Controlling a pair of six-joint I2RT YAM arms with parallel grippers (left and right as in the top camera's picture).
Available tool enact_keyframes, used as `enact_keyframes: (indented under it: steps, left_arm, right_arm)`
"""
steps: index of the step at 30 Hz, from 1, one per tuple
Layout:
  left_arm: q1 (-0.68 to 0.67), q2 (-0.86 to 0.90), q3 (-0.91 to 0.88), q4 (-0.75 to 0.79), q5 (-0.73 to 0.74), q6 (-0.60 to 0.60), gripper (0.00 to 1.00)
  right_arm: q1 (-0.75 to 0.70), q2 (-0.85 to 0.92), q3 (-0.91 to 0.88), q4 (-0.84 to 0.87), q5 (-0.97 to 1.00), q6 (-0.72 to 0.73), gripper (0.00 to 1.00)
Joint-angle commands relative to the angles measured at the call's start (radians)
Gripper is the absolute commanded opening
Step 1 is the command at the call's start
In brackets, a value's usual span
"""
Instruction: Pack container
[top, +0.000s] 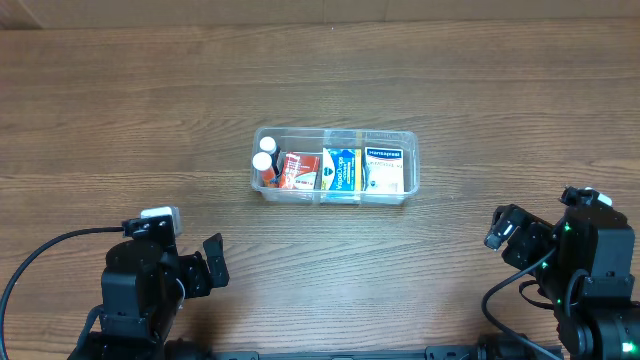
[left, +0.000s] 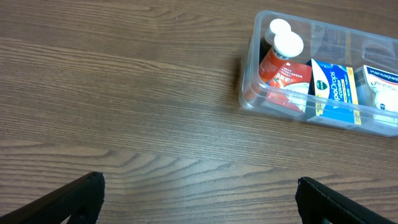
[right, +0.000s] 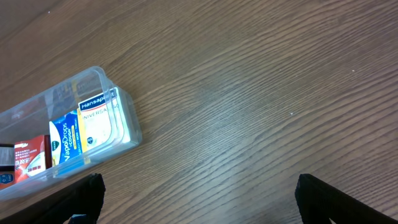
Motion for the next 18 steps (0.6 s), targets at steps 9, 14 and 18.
enact_keyframes:
  steps: [9, 14, 18]
  left_arm:
    - [0.005, -0.003, -0.005, 0.001, -0.010, -0.014, 1.00]
    - [0.004, -0.003, -0.005, 0.000, -0.010, -0.014, 1.00]
    - [0.004, -0.003, -0.005, 0.000, -0.010, -0.014, 1.00]
  right_arm:
    - [0.005, -0.267, -0.327, 0.450, -0.150, -0.225, 1.00]
    - [0.005, -0.523, -0.669, 0.809, -0.270, -0.252, 1.00]
    - [0.015, -0.657, -0.910, 1.149, -0.314, -0.253, 1.00]
